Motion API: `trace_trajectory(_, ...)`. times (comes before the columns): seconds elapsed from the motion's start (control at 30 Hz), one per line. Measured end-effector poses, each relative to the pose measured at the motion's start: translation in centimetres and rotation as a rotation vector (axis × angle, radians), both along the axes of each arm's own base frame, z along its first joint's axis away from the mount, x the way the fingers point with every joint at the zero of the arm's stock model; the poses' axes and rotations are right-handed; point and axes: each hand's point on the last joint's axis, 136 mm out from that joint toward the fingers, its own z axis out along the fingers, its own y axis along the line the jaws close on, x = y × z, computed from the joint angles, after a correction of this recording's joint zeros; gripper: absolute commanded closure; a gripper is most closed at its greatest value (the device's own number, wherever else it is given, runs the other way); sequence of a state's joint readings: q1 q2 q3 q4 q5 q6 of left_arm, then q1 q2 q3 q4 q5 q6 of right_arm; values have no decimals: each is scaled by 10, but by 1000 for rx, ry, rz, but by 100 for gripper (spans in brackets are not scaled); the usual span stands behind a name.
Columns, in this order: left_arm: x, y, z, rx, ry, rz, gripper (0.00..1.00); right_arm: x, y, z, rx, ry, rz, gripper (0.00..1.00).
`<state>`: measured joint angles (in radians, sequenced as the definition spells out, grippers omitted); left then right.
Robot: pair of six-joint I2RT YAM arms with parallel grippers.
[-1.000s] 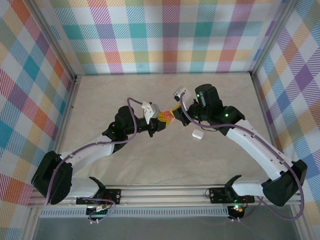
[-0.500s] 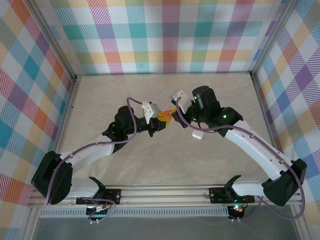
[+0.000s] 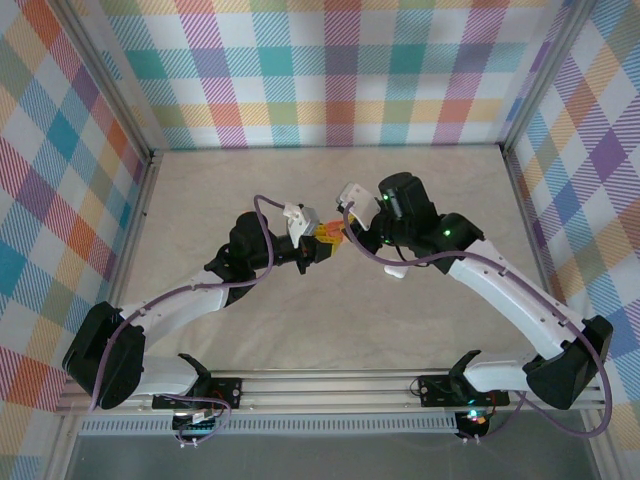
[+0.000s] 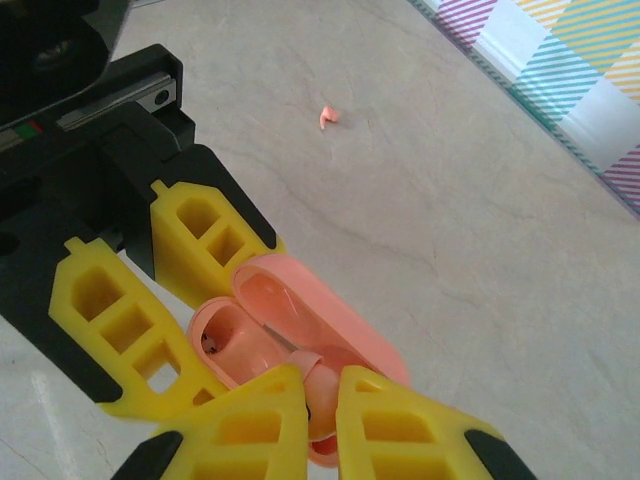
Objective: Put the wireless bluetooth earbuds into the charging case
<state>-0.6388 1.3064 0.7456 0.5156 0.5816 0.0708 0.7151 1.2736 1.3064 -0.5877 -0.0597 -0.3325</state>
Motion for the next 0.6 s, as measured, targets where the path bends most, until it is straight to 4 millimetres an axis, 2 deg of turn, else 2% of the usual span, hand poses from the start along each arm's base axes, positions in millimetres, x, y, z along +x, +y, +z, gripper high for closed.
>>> trace_trajectory(0.27,0,0,0,-1,0,-1,100,-1,-1,-2,-32,-12,2,89)
trace_trajectory(0.5,0,0,2,-7,-1,3,100,0,2,-12,-62,3,3,88)
trace_trajectory(0.57,1,1,2,-8,0,3,100,0,2,-12,-60,6,2,86)
trace_trajectory(0.6,1,1,2,-8,0,3,100,0,2,-12,-58,8,0,82)
